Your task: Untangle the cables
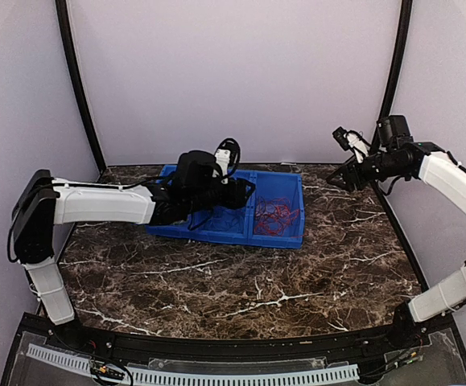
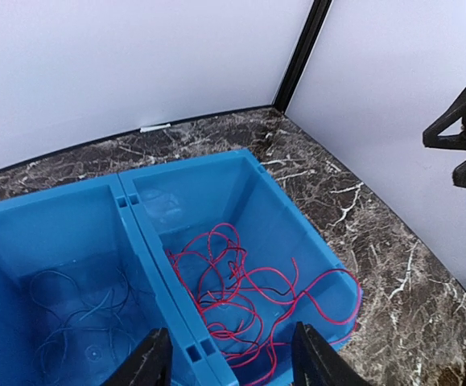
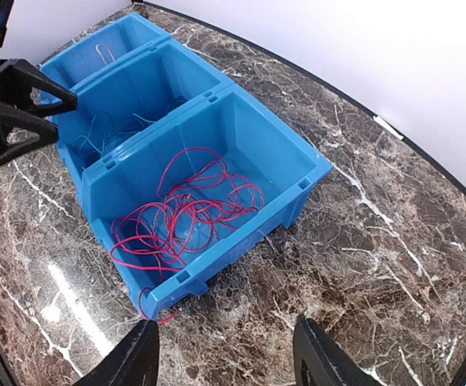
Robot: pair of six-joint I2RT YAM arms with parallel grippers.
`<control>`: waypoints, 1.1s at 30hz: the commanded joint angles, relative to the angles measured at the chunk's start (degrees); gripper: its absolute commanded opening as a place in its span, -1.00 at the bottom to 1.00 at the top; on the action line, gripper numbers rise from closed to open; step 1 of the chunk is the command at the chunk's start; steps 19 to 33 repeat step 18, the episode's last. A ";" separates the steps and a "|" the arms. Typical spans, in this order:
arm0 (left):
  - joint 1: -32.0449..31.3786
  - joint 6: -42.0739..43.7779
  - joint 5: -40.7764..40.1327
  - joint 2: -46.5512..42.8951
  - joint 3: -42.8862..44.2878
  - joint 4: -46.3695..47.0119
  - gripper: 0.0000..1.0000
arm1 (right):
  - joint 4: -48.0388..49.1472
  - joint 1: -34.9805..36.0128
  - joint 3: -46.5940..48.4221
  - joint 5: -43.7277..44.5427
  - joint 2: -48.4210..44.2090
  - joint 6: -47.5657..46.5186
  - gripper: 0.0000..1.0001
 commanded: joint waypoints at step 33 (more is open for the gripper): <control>-0.10 0.41 -22.80 -46.40 -16.57 -30.84 0.98 | 19.33 -1.03 -16.55 15.15 -27.35 15.01 0.97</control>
